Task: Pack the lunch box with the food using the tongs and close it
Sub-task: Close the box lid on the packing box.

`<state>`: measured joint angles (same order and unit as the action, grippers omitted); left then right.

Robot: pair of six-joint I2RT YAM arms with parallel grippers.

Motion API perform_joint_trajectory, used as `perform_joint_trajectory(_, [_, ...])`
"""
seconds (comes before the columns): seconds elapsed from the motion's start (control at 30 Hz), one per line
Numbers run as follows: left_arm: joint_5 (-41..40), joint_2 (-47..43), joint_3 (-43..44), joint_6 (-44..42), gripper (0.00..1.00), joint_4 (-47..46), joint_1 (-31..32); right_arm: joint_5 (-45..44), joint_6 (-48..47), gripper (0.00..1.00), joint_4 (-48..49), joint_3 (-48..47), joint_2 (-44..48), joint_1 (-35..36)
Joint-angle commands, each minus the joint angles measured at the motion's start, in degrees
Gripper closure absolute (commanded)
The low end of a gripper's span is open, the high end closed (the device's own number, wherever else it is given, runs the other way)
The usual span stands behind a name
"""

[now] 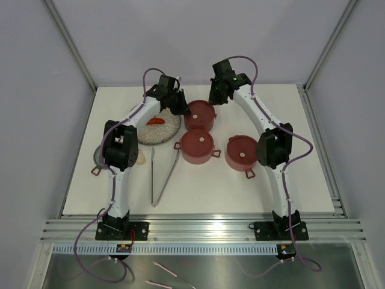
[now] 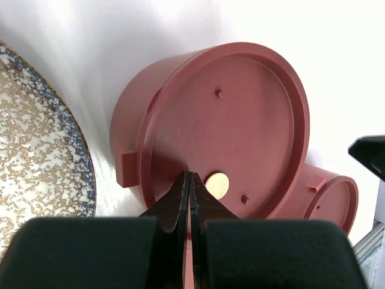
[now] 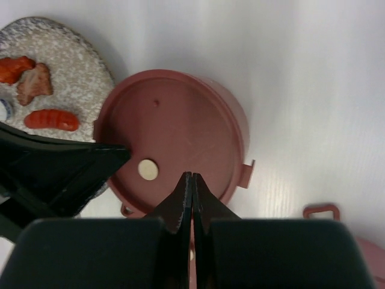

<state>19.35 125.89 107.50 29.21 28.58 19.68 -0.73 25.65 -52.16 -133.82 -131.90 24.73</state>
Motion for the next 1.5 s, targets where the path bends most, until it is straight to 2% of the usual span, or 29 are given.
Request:
perform_joint_trajectory(0.0, [-1.0,0.8,-1.6,-0.6,1.00,1.0,-0.2,0.5,-0.7,0.99,0.0,-4.5,-1.9,2.4])
perform_joint_trajectory(0.13, [-1.0,0.9,-1.7,-0.5,1.00,1.0,-0.2,0.4,-0.6,1.00,0.2,-3.2,-5.7,3.0])
perform_joint_trajectory(0.27, [-1.0,1.0,-1.9,-0.7,1.00,1.1,-0.2,-4.7,-0.6,1.00,-3.6,-0.9,-9.3,2.9])
perform_joint_trajectory(0.47, [-1.0,0.7,-4.7,-0.7,1.00,0.8,-0.2,-4.8,-0.2,1.00,-0.1,7.6,-5.3,2.9])
perform_joint_trajectory(0.63, [-0.6,-0.5,-8.1,-0.6,1.00,-0.7,-0.2,-5.2,-0.7,1.00,0.3,7.5,-2.7,3.0])
perform_joint_trajectory(0.83, [-0.4,-1.2,-8.4,-0.6,1.00,-0.6,-0.2,-7.7,-2.3,1.00,-1.4,2.2,-3.3,2.9])
perform_joint_trajectory(1.07, [0.3,-1.2,-11.6,-0.6,1.00,-1.2,0.4,-5.6,-0.4,1.00,0.6,11.4,-4.4,2.8])
perform_joint_trajectory(1.23, [0.9,-1.9,-14.2,-1.1,1.00,-1.9,2.5,-10.6,-0.5,1.00,3.3,19.8,1.6,2.6])
perform_joint_trajectory(1.47, [2.4,-2.8,-15.7,-0.9,1.00,-2.7,4.8,-13.9,-0.4,1.00,3.8,25.9,8.0,0.0])
